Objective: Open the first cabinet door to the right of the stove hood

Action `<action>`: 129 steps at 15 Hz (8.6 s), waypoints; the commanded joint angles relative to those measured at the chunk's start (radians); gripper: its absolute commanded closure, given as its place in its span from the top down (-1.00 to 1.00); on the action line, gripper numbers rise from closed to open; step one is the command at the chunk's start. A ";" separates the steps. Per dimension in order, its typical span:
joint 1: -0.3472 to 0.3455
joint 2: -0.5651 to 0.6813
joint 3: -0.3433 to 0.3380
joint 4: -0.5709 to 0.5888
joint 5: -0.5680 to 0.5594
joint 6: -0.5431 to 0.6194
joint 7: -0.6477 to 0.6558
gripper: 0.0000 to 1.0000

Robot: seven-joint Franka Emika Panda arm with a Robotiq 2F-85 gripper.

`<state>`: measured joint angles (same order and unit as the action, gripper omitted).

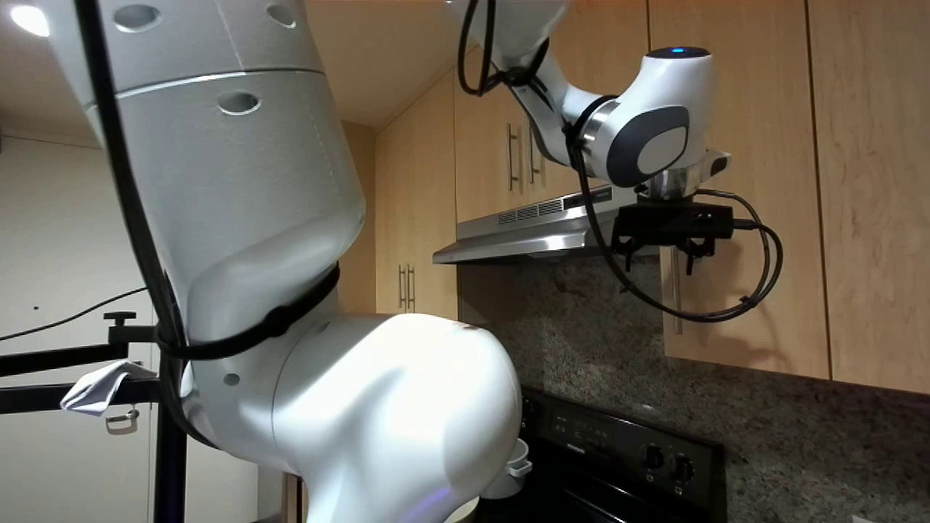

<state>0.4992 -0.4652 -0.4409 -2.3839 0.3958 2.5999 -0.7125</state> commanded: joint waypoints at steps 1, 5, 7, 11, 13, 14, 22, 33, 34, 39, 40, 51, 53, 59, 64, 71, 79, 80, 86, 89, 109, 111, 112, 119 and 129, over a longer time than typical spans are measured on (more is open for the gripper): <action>-0.008 0.073 -0.001 0.079 0.119 -0.042 -0.143 1.00; -0.033 0.148 0.025 0.145 0.232 -0.041 -0.229 1.00; -0.059 0.191 0.055 0.180 0.291 -0.032 -0.264 1.00; -0.165 0.215 0.160 0.189 0.337 -0.038 -0.251 1.00; -0.192 0.247 0.188 0.210 0.349 -0.035 -0.247 1.00; -0.196 0.256 0.193 0.215 0.348 -0.035 -0.247 1.00; -0.278 0.258 0.324 0.180 0.338 0.099 -0.158 1.00; -0.263 0.316 0.333 0.134 0.325 0.329 0.098 0.50; -0.257 0.320 0.331 0.140 0.334 0.337 0.087 0.46; -0.255 0.343 0.333 0.166 0.325 0.366 0.089 -0.21; -0.255 0.345 0.331 0.170 0.329 0.366 0.088 -0.34; -0.245 0.348 0.352 0.171 0.290 0.373 0.108 -0.84; -0.242 0.327 0.353 0.155 0.298 0.369 0.103 -0.84; -0.240 0.258 0.370 0.084 0.291 0.392 0.105 -0.84; -0.238 0.224 0.381 0.040 0.300 0.407 0.098 -0.83; -0.220 0.132 0.349 -0.018 0.336 0.303 0.013 -0.83; -0.230 -0.039 0.310 -0.141 0.315 0.170 -0.039 -0.84; -0.234 -0.084 0.307 -0.168 0.303 0.130 -0.042 -0.84; -0.255 -0.229 0.287 -0.241 0.202 0.028 0.033 -0.20; -0.255 -0.216 0.298 -0.241 0.153 0.080 0.089 -0.09; -0.361 0.260 0.459 0.037 -0.126 0.536 0.524 1.00; -0.375 0.288 0.461 0.065 -0.125 0.518 0.525 1.00; -0.374 0.301 0.459 0.078 -0.120 0.513 0.518 1.00; -0.360 0.355 0.453 0.144 -0.119 0.490 0.506 0.20; -0.375 0.367 0.473 0.142 -0.139 0.470 0.528 -0.94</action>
<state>0.1411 -0.1088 0.0119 -2.2567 0.2951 3.0966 -0.2281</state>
